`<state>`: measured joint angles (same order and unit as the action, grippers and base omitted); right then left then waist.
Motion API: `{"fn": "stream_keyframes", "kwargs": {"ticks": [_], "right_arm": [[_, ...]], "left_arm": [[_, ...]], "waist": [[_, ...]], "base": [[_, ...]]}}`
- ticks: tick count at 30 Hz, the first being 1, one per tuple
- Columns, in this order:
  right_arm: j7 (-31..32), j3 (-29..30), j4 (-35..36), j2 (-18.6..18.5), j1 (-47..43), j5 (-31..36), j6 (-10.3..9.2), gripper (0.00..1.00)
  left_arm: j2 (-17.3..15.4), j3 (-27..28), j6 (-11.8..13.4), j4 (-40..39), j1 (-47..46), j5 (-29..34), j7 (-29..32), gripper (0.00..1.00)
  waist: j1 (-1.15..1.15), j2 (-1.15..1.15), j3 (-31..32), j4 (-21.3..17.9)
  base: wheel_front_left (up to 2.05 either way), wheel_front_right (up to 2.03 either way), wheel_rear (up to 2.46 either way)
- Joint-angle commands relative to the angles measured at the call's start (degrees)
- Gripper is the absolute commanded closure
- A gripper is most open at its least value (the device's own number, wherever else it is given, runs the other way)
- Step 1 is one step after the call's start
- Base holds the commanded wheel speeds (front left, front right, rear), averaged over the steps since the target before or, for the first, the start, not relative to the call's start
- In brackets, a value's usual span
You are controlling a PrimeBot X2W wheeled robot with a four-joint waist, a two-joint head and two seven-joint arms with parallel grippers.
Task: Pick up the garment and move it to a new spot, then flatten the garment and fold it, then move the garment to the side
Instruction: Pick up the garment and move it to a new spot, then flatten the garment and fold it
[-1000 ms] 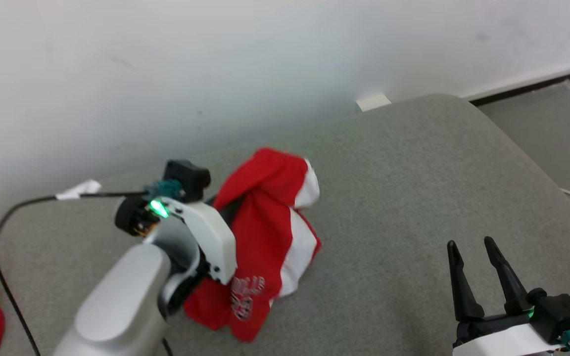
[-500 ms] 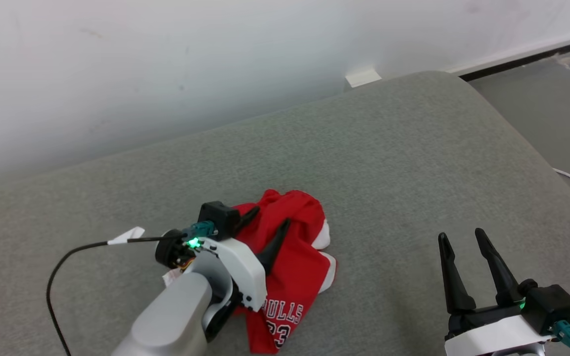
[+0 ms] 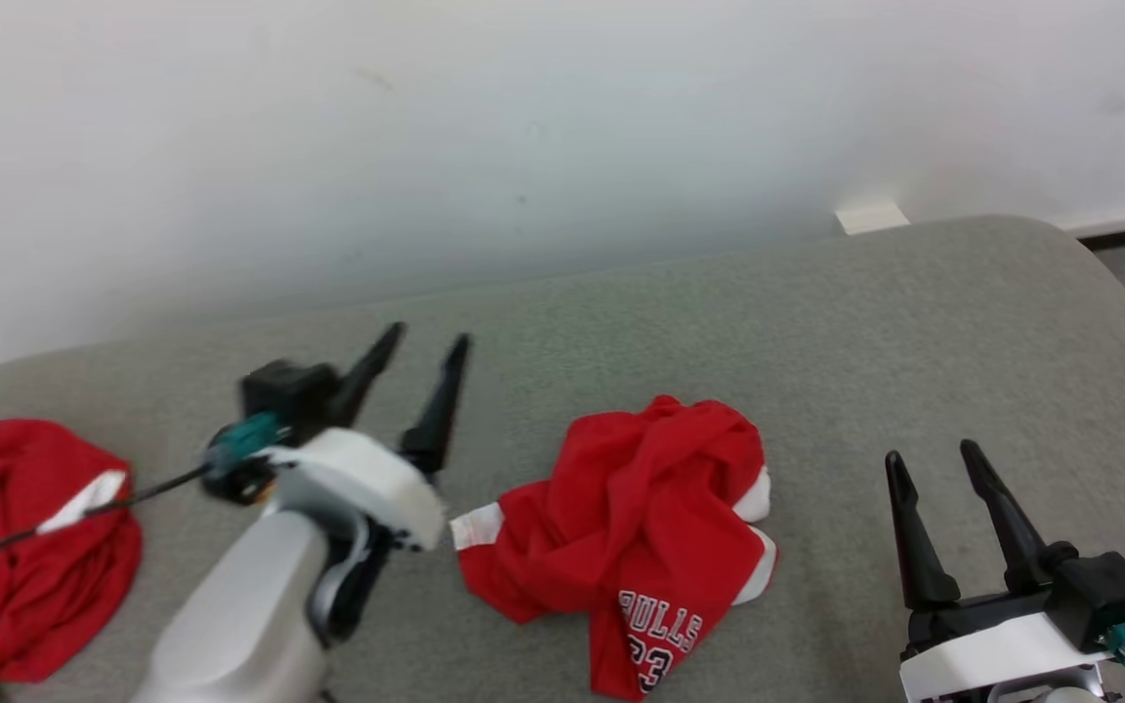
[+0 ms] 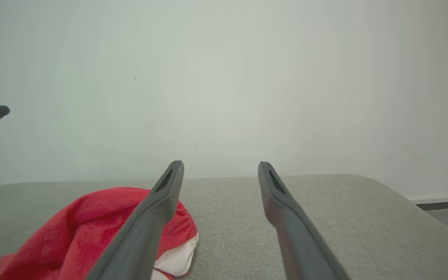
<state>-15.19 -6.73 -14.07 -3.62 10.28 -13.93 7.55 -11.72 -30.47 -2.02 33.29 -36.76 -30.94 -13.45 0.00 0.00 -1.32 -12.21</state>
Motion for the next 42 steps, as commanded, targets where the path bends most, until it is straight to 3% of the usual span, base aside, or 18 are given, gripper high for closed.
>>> {"fn": "stream_keyframes", "kwargs": {"ticks": [1, 8, 15, 26, 33, 42], "right_arm": [[0.1, 0.7, 0.4, -0.3, -0.7, 0.2, -0.12, 0.00], [0.1, 1.7, 2.3, -0.2, -1.8, 1.2, -0.12, 0.00], [0.1, 3.1, 4.0, -0.4, -4.3, 1.4, -0.12, 0.00], [0.1, 1.9, 4.5, -0.9, -7.3, 0.0, -0.12, 0.00], [0.1, 1.1, 4.4, -1.2, -7.3, -0.6, -0.12, 0.00], [0.1, 0.3, 3.8, -1.2, -6.5, -1.0, -0.12, 0.00]], "left_arm": [[-1.9, 2.0, 1.4, -2.5, 3.7, -1.4, -0.9, 0.00], [-6.3, 9.8, 6.0, -13.1, 15.3, -1.2, -1.7, 0.00], [-4.8, 17.9, 9.5, -21.6, 27.8, 3.9, -1.7, 0.00], [3.0, 26.0, 5.8, -23.7, 36.8, 11.2, -1.7, 0.00], [5.1, 28.3, 2.1, -22.5, 36.2, 14.2, -1.7, 0.00], [7.1, 30.1, -0.2, -20.7, 35.3, 16.3, -1.7, 0.00]], "waist": [[0.00, 0.00, 1.2, 2.4], [0.00, 0.00, 0.9, 4.8], [0.00, 0.00, 1.0, 6.2], [0.00, 0.00, 1.4, 6.0], [0.00, 0.00, 1.7, 5.7], [0.00, 0.00, 2.0, 5.4]], "base": [[0.00, 0.00, 0.00], [0.00, 0.00, 0.00], [0.00, 0.00, 0.00], [0.00, 0.00, 0.00], [0.00, 0.00, 0.00], [0.00, 0.00, 0.00]]}}
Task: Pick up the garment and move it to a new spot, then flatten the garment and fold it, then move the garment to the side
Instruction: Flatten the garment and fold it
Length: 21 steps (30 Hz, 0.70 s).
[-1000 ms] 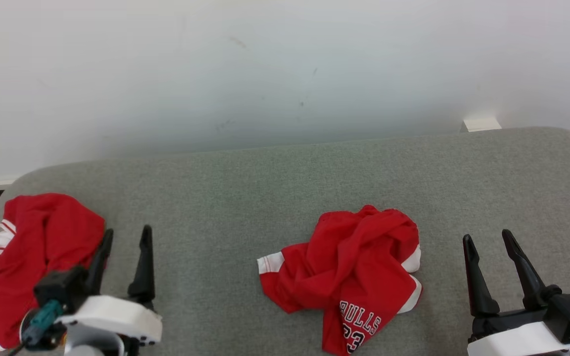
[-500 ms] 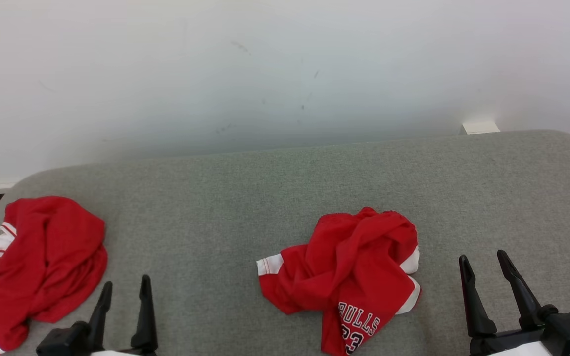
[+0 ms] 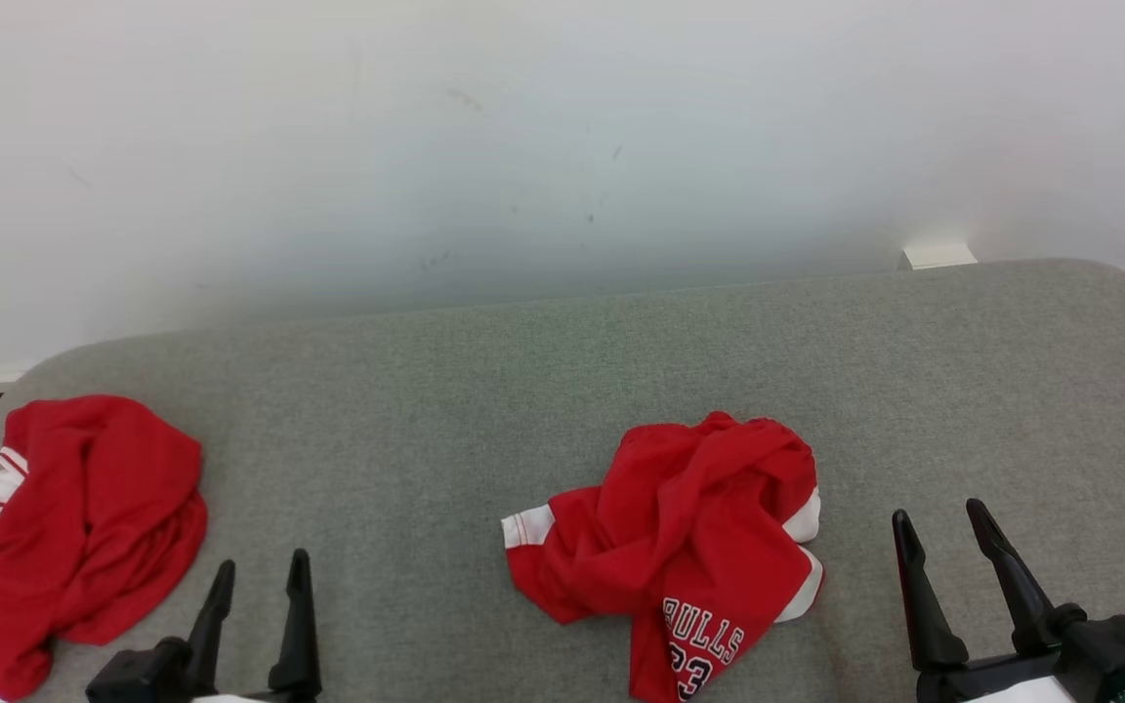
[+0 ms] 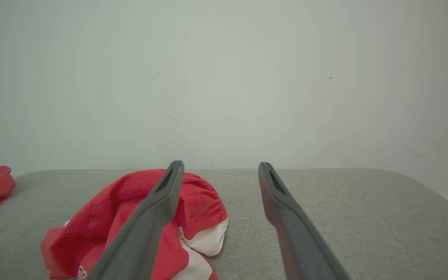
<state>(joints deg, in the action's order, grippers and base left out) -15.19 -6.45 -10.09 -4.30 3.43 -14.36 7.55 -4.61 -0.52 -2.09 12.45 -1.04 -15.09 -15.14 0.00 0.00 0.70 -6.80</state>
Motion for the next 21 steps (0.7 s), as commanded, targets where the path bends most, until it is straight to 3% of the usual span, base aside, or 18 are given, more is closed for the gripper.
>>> {"fn": "stream_keyframes", "kwargs": {"ticks": [1, 21], "right_arm": [[0.1, 0.0, -0.3, -0.5, 0.4, -0.6, -0.12, 0.00], [0.1, -0.1, -0.7, 0.2, 1.3, -0.9, -0.12, 0.00]], "left_arm": [[0.1, 0.3, -0.4, 0.2, -0.4, 0.6, 0.0, 0.00], [1.4, -1.1, -3.5, 1.6, -2.9, 2.9, 0.0, 0.00]], "waist": [[0.00, 0.00, 0.0, 0.0], [0.00, 0.00, -1.5, 0.1]], "base": [[0.00, 0.00, 0.00], [0.00, 0.00, 0.00]]}}
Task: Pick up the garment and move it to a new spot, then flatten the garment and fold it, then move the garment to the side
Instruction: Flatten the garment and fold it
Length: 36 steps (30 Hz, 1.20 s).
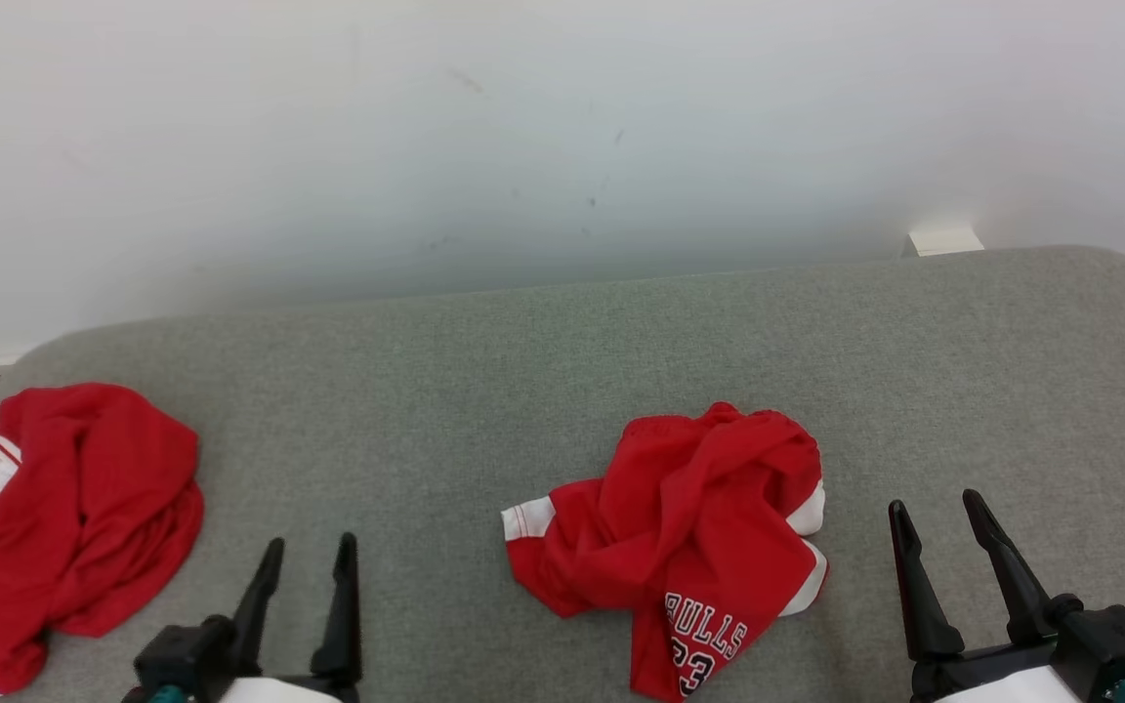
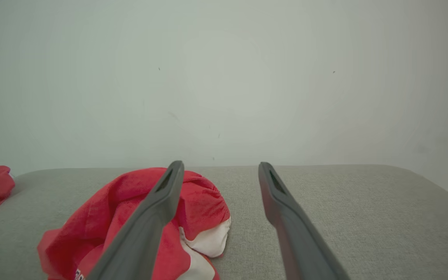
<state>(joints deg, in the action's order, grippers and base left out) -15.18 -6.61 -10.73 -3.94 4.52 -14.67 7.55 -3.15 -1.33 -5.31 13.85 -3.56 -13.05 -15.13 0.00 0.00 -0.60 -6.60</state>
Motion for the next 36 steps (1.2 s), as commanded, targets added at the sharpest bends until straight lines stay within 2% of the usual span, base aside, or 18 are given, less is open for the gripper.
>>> {"fn": "stream_keyframes", "kwargs": {"ticks": [1, 9, 18, 23, 30, 31, 32, 36], "right_arm": [[0.1, 0.1, 0.0, -0.1, 0.2, -0.6, -0.12, 0.00], [0.1, 0.9, -0.2, 0.0, 1.5, -0.2, -0.12, 0.00], [0.1, 0.5, -0.3, 0.5, 2.7, -0.6, -0.12, 0.00], [0.1, 0.5, -0.6, 0.7, 3.0, -0.9, -0.12, 0.00], [0.1, 0.0, -1.0, 0.9, 3.7, -1.4, -0.12, 0.00], [0.1, 0.0, -1.0, 1.0, 3.7, -1.5, -0.12, 0.00], [0.1, 0.1, -0.9, 1.0, 3.6, -1.5, -0.12, 0.00], [0.1, 0.7, -1.0, 1.0, 2.9, -1.5, -0.12, 0.00]], "left_arm": [[0.0, -1.1, -0.6, 0.8, -0.6, 0.8, 0.0, 0.00], [-1.9, -10.8, -2.1, 4.8, -3.6, -0.7, 3.8, 0.00], [-4.6, -22.0, -2.1, 9.6, -9.1, -4.6, 13.4, 0.00], [-5.5, -23.9, -2.1, 11.6, -11.5, -5.2, 17.2, 0.00], [-5.7, -23.6, -1.4, 15.5, -14.9, -5.3, 17.7, 0.00], [-5.6, -23.8, -1.5, 15.7, -15.2, -5.5, 17.3, 0.31], [-5.6, -23.8, -1.5, 15.9, -15.4, -5.7, 16.9, 1.00], [-6.0, -23.9, -1.6, 16.4, -15.5, -6.4, 15.9, 1.00]], "waist": [[0.00, 0.00, -0.4, -0.2], [0.00, 0.00, -1.5, -1.6], [0.00, 0.00, -3.4, -5.7], [0.00, 0.00, -4.2, -8.2], [0.00, 0.00, -5.9, -12.1], [0.00, 0.00, -6.0, -12.5], [0.00, 0.00, -6.1, -12.9], [0.00, 0.00, -5.7, -13.5]], "base": [[0.00, 0.00, 0.00], [0.00, 0.00, 0.00], [0.00, 0.00, 0.00], [0.00, 0.00, 0.00], [0.00, 0.00, 0.00], [0.00, 0.00, 0.00], [0.00, 0.00, 0.00], [0.00, 0.00, 0.00]]}}
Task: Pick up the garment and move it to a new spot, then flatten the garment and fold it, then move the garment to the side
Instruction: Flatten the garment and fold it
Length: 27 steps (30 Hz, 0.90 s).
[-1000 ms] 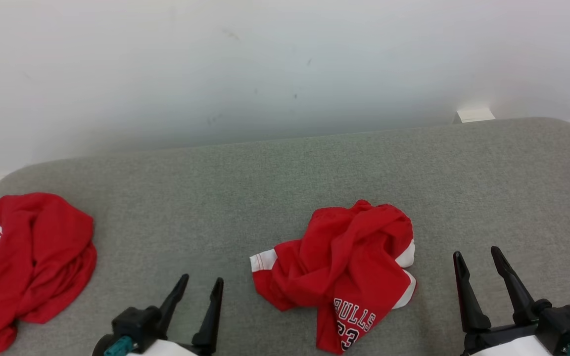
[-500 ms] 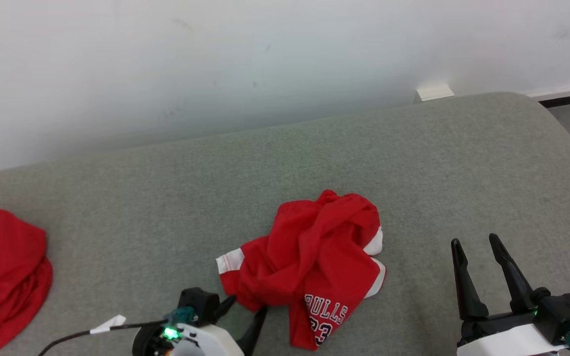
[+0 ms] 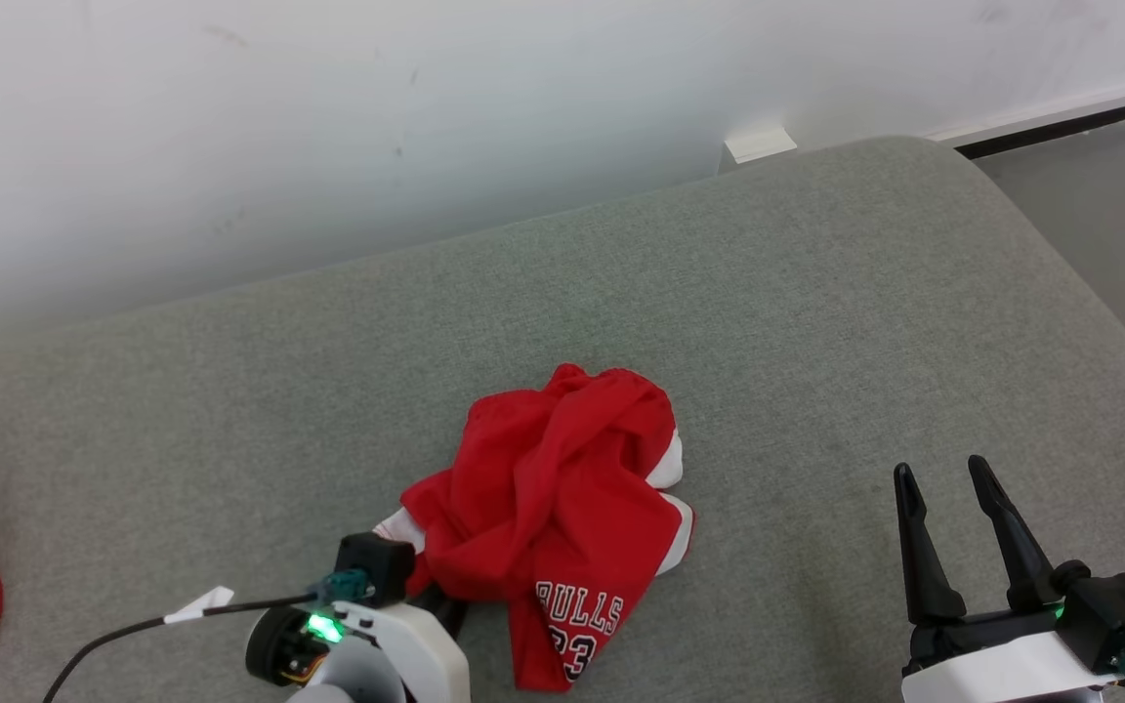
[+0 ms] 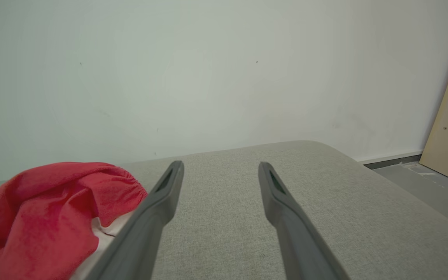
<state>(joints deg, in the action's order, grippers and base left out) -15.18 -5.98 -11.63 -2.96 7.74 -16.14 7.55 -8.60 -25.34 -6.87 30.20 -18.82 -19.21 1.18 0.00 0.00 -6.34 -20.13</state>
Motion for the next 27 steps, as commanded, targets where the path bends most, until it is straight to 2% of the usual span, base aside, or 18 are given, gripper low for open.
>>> {"fn": "stream_keyframes", "kwargs": {"ticks": [1, 7, 11, 18, 23, 27], "right_arm": [[0.1, 0.1, -0.2, 0.1, -0.5, -0.1, -0.12, 0.00], [0.1, 0.0, -0.5, 0.0, -0.8, 0.2, -0.12, 0.00], [0.1, -0.5, -0.6, 0.0, -0.6, 0.8, -0.12, 0.00], [0.1, -1.3, -0.2, 0.0, 0.5, -0.3, -0.12, 0.00], [0.1, -2.0, 0.5, 0.0, 1.6, -2.3, -0.12, 0.00], [0.1, -2.2, 1.2, 0.0, 2.2, -3.8, -0.12, 0.00]], "left_arm": [[-0.6, 0.0, -0.1, 0.1, -0.1, -0.4, -0.6, 1.00], [-0.5, 0.3, -0.1, -1.1, -0.1, -1.8, -1.1, 1.00], [-2.1, 0.3, -0.3, -2.5, -3.2, -2.5, 1.8, 1.00], [-7.8, -0.2, -0.6, -3.2, -12.3, -7.3, 11.8, 1.00], [-13.5, -2.8, -0.5, -1.4, -19.7, -12.3, 16.9, 1.00], [-18.9, -5.9, -0.5, 0.8, -26.2, -14.4, 18.4, 1.00]], "waist": [[0.00, 0.00, 0.3, 0.0], [0.00, 0.00, 2.0, 1.1], [0.00, 0.00, 2.5, 2.0], [0.00, 0.00, 0.6, 0.4], [0.00, 0.00, -3.2, -3.4], [0.00, 0.00, -6.5, -6.5]], "base": [[0.00, 0.00, 0.00], [0.00, 0.00, 0.00], [0.00, 0.00, 0.00], [0.00, 0.00, 0.00], [0.00, 0.00, 0.00], [0.00, 0.00, 0.00]]}}
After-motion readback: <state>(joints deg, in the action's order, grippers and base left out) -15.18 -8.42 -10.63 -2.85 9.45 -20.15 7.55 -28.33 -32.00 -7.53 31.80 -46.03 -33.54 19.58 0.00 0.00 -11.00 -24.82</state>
